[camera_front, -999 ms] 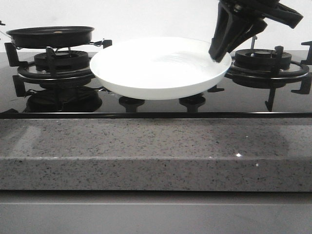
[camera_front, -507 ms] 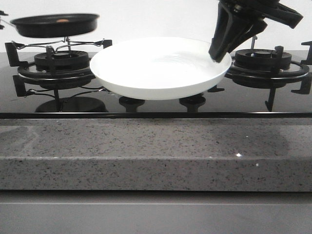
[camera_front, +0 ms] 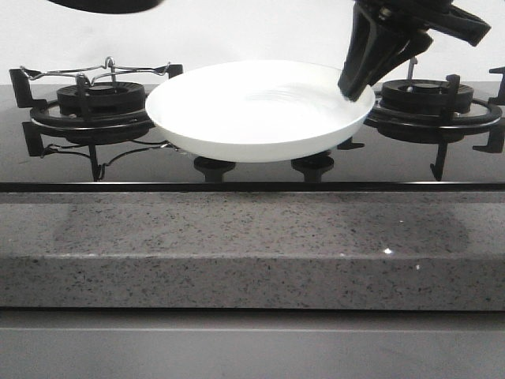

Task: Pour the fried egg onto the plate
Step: 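Lift the black frying pan by its green handle with the left gripper, then tilt the pan over the plate to slide the egg out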

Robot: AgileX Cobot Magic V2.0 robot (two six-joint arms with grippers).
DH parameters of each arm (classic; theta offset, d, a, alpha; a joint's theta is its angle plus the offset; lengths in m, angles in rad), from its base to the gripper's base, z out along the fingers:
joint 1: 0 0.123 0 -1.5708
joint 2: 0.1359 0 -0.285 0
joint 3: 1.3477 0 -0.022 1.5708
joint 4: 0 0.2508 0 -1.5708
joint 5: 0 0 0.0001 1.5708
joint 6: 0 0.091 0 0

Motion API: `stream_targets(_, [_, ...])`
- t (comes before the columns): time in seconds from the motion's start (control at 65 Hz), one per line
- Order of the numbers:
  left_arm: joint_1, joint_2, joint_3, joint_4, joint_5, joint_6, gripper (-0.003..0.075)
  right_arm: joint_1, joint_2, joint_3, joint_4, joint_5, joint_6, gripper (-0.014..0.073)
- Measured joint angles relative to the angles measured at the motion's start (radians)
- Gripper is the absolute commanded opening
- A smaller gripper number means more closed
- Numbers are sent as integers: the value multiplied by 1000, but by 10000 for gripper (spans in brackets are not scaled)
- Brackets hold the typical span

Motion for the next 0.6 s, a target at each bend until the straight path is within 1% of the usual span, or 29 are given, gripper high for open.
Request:
stream_targets(0.184, [-136, -157, 11, 145, -119, 16, -19, 0, 0, 0, 0, 0, 0, -60])
stream_targets(0.338, [-279, -270, 11, 263, -233, 40, -19, 0, 0, 0, 0, 0, 0, -60])
stream_targets(0.6, [-498, -335, 12, 497, -391, 48, -19, 0, 0, 0, 0, 0, 0, -60])
